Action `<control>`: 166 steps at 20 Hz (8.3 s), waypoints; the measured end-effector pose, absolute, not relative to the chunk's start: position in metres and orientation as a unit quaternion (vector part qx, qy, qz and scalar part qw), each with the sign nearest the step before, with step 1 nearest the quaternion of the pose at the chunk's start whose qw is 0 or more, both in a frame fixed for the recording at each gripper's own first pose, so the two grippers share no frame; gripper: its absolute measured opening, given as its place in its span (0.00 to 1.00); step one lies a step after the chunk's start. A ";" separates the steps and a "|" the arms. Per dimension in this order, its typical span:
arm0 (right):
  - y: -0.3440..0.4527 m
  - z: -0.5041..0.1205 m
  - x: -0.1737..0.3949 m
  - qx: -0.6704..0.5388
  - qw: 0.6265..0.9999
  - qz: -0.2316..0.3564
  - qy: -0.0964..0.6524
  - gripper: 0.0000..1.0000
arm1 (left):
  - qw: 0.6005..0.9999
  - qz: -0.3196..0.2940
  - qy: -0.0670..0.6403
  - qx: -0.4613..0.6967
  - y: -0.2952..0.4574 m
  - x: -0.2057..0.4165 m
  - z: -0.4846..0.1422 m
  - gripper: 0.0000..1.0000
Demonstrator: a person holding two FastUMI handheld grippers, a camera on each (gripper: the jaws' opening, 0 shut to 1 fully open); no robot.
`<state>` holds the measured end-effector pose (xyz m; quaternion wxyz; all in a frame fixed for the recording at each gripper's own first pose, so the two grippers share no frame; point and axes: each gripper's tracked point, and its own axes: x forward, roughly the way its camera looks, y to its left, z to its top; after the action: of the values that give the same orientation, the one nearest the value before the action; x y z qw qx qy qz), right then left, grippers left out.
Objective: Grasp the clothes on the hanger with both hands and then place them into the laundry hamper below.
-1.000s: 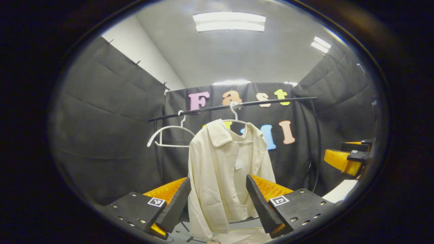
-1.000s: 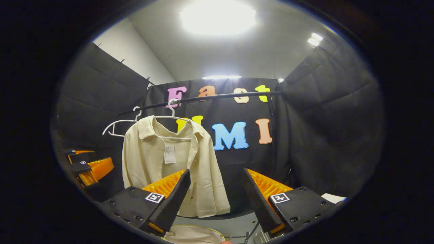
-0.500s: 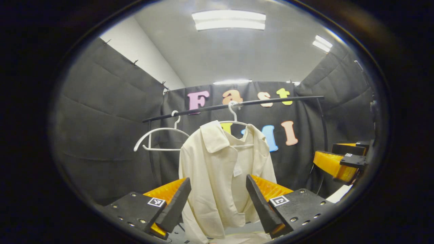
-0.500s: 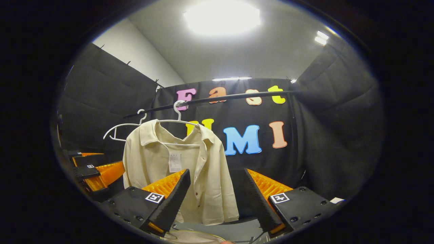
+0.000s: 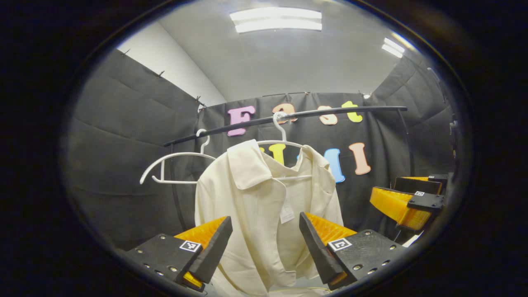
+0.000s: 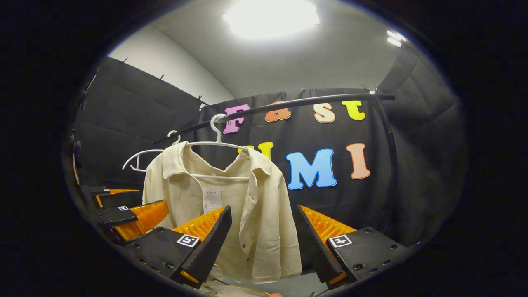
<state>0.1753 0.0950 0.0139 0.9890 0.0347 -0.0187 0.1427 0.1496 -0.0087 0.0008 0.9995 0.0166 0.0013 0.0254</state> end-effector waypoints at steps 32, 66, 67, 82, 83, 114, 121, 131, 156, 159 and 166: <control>0.164 -0.028 0.337 0.066 0.971 0.232 0.007 0.98 | 0.982 0.168 0.021 0.087 0.017 0.259 -0.042 0.88; 0.084 0.031 0.382 -0.032 0.996 0.048 -0.065 0.07 | 0.971 0.214 0.009 0.105 0.058 0.197 0.010 0.02; 0.080 0.035 0.382 -0.034 0.996 0.043 -0.070 0.07 | 0.970 0.219 0.003 0.107 0.064 0.193 0.017 0.02; 0.041 0.066 0.420 -0.015 0.994 -0.007 -0.108 0.07 | 0.954 0.271 -0.070 0.105 0.126 0.177 0.088 0.01; 0.042 0.065 0.424 -0.013 0.994 -0.006 -0.107 0.07 | 0.953 0.273 -0.074 0.105 0.130 0.177 0.093 0.01; 0.069 -0.054 0.399 0.032 0.994 0.089 0.057 0.07 | 0.971 0.227 0.004 0.068 0.161 0.194 0.009 0.01; 0.082 -0.041 0.335 0.026 0.993 0.104 0.053 0.07 | 0.981 0.184 0.026 0.050 0.139 0.159 -0.012 0.01; 0.136 -0.035 0.258 0.017 0.984 0.167 0.058 0.07 | 0.995 0.092 0.022 0.016 0.067 0.157 -0.026 0.01; 0.203 -0.108 0.171 0.071 0.957 0.245 0.140 0.07 | 0.998 -0.018 0.032 -0.057 0.013 0.156 -0.081 0.01; 0.195 -0.160 0.163 0.060 0.955 0.227 0.181 0.08 | 0.995 -0.023 0.072 -0.068 0.010 0.153 -0.130 0.01; 0.174 -0.253 0.150 0.028 0.952 0.185 0.241 0.07 | 0.989 -0.024 0.136 -0.055 0.004 0.144 -0.227 0.02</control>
<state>0.1500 0.1745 -0.2534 0.9524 0.0284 0.2409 0.1845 0.1436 0.0035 -0.2270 0.9888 -0.0548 0.1364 -0.0244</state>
